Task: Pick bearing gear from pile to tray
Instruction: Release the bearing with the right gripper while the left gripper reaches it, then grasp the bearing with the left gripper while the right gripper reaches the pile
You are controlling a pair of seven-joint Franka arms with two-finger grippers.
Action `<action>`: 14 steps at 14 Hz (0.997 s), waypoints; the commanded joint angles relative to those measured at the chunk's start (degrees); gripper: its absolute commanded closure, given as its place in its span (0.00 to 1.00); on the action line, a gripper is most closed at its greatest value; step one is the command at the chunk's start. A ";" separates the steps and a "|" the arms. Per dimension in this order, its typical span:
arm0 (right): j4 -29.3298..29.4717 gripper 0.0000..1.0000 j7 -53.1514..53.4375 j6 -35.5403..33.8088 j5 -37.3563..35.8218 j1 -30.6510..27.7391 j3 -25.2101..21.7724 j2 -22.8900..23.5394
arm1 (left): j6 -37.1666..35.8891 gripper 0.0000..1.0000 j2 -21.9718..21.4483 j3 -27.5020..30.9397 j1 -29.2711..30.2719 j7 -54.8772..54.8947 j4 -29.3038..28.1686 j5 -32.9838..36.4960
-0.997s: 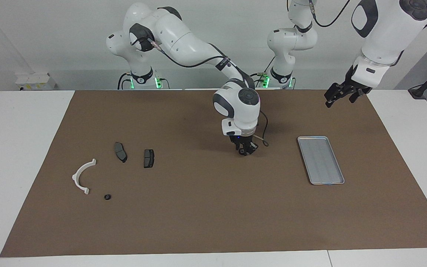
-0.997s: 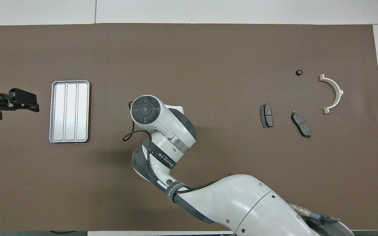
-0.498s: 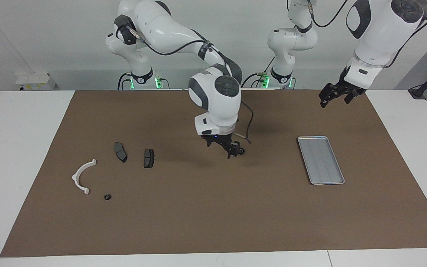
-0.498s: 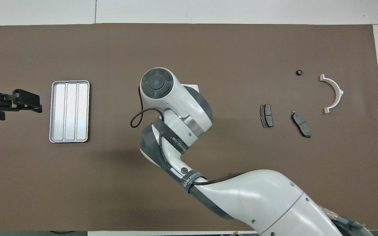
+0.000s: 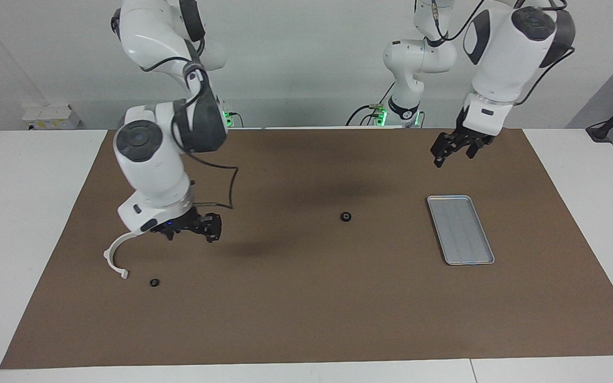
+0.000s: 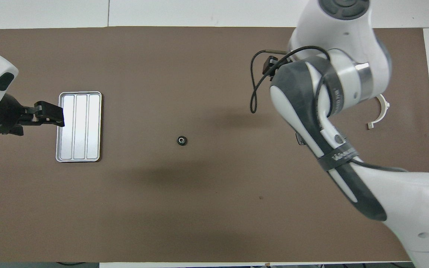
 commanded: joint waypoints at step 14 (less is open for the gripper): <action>-13.83 0.00 -4.29 25.82 0.43 -9.37 0.99 5.73 | 28.93 0.00 20.91 0.71 -18.79 -23.72 -9.09 0.63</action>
